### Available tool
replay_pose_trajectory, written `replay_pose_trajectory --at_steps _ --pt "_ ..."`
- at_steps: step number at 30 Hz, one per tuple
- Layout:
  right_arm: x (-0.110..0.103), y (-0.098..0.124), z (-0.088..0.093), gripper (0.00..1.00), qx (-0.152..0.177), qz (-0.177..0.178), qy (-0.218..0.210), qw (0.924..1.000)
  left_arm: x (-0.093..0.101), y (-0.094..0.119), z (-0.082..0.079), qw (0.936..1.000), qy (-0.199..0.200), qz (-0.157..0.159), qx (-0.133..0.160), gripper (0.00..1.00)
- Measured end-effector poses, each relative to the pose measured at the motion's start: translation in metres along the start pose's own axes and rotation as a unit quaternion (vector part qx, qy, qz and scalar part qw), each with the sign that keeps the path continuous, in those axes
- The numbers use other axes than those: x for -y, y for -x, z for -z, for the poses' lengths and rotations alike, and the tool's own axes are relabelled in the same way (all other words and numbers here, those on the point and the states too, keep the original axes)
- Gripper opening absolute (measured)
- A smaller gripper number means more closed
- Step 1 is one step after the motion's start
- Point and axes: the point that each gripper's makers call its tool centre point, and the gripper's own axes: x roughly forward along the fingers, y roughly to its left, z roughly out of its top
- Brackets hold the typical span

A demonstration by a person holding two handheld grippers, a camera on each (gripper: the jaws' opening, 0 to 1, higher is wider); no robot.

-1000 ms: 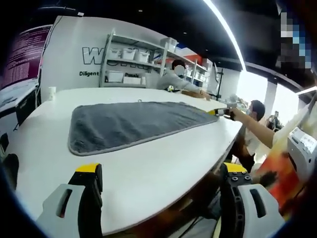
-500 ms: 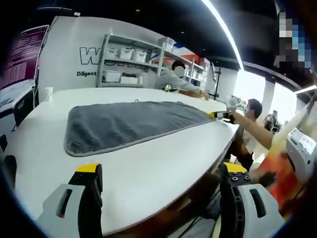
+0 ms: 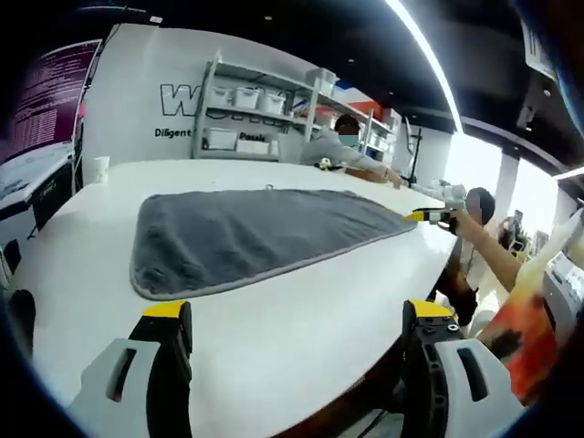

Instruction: Open the folded towel by lifting each exposed corner and separating the folded layers until the towel lies flat within the target outline without major curled edges

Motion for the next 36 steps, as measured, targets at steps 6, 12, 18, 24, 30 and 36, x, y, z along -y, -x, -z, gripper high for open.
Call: replay_pose_trajectory --at_steps 6,12,18,24,30,36 --pt "-0.02 0.023 -0.005 0.99 0.013 -0.017 0.006 0.9998 -0.02 -0.011 -0.004 0.9996 -0.009 -0.026 -0.009 0.9" --pt "-0.038 0.037 -0.01 0.99 0.027 -0.039 -0.006 0.9989 -0.031 -0.021 -0.003 0.9995 0.0 -0.029 -0.012 0.88" --pt "-0.053 0.048 -0.013 0.99 0.023 -0.042 -0.016 0.9987 -0.049 -0.032 0.001 0.9989 0.003 -0.04 -0.025 0.85" --pt "-0.068 0.054 -0.019 0.99 0.027 -0.055 -0.004 0.9981 -0.084 -0.045 -0.006 0.9968 -0.003 -0.072 -0.035 0.82" --pt "-0.082 0.058 -0.022 0.99 0.024 -0.06 0.018 0.9977 -0.109 -0.056 -0.025 0.9957 0.011 -0.09 -0.02 0.71" --pt "-0.095 0.064 -0.026 0.99 0.033 -0.075 0.028 0.9962 -0.147 -0.073 -0.039 0.9906 0.007 -0.137 -0.007 0.49"
